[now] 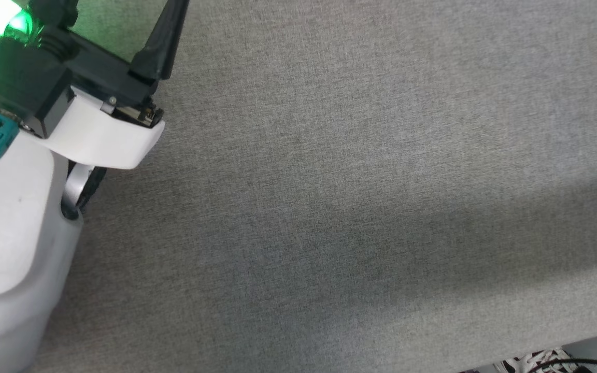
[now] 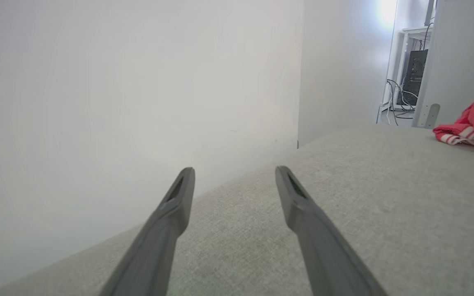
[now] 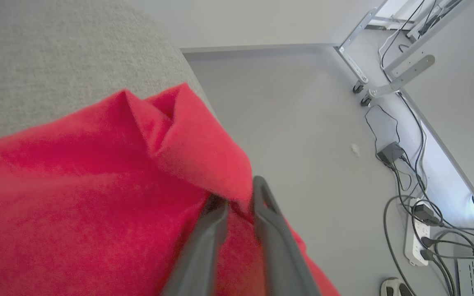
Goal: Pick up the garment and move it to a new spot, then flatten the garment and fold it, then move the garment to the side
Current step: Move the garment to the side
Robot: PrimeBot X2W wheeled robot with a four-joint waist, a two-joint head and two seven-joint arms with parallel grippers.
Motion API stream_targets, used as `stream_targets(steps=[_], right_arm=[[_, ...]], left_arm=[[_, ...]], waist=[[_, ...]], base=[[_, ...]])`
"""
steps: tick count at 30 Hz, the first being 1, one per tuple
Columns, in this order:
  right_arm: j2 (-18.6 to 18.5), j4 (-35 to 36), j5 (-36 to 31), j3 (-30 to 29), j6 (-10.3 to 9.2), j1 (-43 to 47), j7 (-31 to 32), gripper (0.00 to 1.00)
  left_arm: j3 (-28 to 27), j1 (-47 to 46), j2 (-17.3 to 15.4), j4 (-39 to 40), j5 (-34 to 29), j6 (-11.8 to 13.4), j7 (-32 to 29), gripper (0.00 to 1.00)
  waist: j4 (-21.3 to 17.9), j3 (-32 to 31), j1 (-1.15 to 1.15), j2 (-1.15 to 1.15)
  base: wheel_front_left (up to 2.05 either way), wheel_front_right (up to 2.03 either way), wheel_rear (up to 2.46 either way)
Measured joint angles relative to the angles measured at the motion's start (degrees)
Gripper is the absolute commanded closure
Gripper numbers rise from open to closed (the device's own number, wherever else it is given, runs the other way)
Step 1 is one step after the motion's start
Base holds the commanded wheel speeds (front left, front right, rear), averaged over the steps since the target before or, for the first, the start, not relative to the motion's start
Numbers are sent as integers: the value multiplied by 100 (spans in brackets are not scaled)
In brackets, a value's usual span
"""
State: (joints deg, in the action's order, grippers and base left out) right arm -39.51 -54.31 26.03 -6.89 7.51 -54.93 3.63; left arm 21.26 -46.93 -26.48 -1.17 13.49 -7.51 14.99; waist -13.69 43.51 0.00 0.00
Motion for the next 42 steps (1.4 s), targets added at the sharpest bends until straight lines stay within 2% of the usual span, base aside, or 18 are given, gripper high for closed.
stream_targets(steps=[6,14,23,28,35,42], right_arm=[[-62,-43,-10,301,0,-26,-229,0],[-2,453,283,1089,0,409,-380,0],[421,1034,324,1764,-1,1346,-973,0],[717,1341,354,1848,-1,1889,-1346,0],[1223,1866,324,1868,-1,2563,-1674,0],[1555,2429,135,1737,-1,3338,-1777,0]], left_arm=[[-293,478,229,-38,7,1,0,0],[-896,1602,715,-124,14,2,-1,0],[-1484,2892,1279,-410,13,2,0,0],[-1622,3403,1504,-632,53,1,-1,0],[-1859,3992,1617,-890,125,1,0,0],[-2050,4430,1716,-915,171,1,-1,0]], waist=[[83,-360,0,0],[285,-1099,0,0],[668,-2083,0,0],[959,-2569,0,0],[1288,-3193,0,0],[1481,-3703,0,0]], base=[[0,0,0],[0,0,0],[0,0,0],[0,0,0],[0,0,0],[0,0,0]])
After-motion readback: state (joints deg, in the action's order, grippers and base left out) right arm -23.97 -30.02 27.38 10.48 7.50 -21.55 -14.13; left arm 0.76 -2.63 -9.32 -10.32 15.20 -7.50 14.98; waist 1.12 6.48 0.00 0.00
